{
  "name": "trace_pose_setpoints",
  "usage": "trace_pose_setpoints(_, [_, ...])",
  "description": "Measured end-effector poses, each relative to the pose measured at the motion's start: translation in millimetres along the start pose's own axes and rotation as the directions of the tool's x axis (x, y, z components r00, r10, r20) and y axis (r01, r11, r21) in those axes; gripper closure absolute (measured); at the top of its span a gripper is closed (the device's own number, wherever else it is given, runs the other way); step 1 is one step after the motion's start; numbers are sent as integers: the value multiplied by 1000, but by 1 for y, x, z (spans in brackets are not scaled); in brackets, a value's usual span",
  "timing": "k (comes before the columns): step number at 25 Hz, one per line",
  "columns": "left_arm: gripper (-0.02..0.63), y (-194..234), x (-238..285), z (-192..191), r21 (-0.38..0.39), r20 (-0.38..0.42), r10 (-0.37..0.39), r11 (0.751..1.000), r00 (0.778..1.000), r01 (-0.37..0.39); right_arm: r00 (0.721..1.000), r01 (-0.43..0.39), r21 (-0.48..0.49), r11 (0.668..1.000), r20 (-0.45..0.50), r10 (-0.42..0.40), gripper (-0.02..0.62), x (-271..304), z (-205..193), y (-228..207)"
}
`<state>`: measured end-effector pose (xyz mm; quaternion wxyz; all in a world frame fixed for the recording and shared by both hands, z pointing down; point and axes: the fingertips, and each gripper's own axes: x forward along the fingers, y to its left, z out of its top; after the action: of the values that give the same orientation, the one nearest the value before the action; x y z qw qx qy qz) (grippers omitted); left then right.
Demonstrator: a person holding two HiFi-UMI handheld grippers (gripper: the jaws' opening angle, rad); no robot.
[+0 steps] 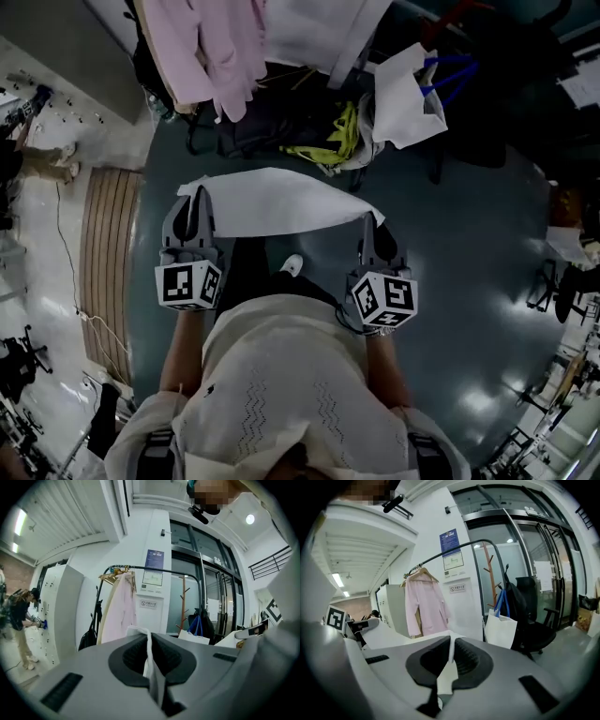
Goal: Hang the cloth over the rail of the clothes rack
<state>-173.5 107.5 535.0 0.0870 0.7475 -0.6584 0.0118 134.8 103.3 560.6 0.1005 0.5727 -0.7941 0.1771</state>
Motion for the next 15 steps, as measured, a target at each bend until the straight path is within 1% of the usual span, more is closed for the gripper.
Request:
trace_pose_setpoints(3, [589, 3, 54, 5, -13, 11, -81, 997, 997, 81, 995, 93, 3, 996, 25, -93, 572, 21, 17, -15])
trace_pose_setpoints(6, [589, 4, 110, 16, 8, 22, -174, 985, 985, 174, 983, 171, 17, 985, 62, -172, 572, 52, 44, -26])
trace_pose_setpoints(8, [589, 6, 149, 26, 19, 29, -225, 974, 974, 225, 975, 202, 35, 979, 83, -204, 572, 77, 64, -32])
trace_pose_setpoints(11, [589, 10, 203, 38, 21, 23, -300, 954, 954, 300, 963, 244, 108, 964, 95, -254, 572, 110, 86, -38])
trace_pose_setpoints(13, [589, 18, 231, 44, 15, 19, -329, 944, 944, 329, 953, 274, 124, 954, 97, -286, 572, 127, 96, -40])
trace_pose_setpoints(15, [589, 29, 253, 50, 33, 15, -349, 937, 937, 349, 946, 297, 128, 946, 99, -310, 572, 142, 102, -39])
